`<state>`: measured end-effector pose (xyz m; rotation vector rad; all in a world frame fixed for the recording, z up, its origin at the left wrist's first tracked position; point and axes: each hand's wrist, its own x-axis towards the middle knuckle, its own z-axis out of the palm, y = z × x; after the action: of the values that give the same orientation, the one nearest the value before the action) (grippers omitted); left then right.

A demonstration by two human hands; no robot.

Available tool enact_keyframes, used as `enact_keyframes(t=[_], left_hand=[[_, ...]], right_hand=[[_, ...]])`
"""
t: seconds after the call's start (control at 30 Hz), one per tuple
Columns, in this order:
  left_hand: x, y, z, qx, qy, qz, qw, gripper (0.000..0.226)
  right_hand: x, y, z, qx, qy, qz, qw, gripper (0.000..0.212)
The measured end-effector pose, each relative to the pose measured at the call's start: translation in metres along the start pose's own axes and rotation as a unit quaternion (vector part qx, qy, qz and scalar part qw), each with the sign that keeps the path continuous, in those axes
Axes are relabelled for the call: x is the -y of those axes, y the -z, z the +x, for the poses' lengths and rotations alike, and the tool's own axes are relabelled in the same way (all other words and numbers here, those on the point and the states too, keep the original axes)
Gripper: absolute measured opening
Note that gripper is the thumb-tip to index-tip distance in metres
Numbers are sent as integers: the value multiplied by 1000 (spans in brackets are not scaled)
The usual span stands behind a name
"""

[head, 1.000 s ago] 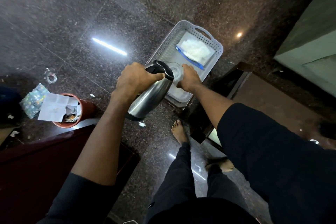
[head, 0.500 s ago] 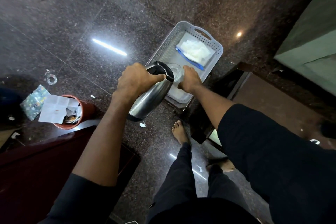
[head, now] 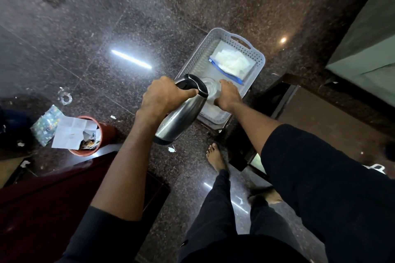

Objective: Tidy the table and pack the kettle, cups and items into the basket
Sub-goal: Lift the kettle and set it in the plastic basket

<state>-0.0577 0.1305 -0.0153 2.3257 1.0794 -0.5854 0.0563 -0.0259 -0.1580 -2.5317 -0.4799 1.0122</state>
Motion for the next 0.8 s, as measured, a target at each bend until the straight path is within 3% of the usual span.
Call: enact_keyframes(t=[0.23, 0.47, 0.63, 0.8], left_hand=[[1, 1, 0, -1, 4, -13, 1000, 76], [4, -3, 1, -11, 6, -2, 1000, 90], [8, -3, -2, -6, 0, 1, 1000, 91], [25, -3, -1, -10, -14, -36, 999, 71]], right_hand=[[1, -2, 0, 9, -1, -2, 1000, 64], [4, -2, 3, 8, -1, -3, 1000, 69], [5, 0, 5, 8, 0, -5, 1000, 59], [6, -1, 7, 22, 5, 0, 1000, 77]])
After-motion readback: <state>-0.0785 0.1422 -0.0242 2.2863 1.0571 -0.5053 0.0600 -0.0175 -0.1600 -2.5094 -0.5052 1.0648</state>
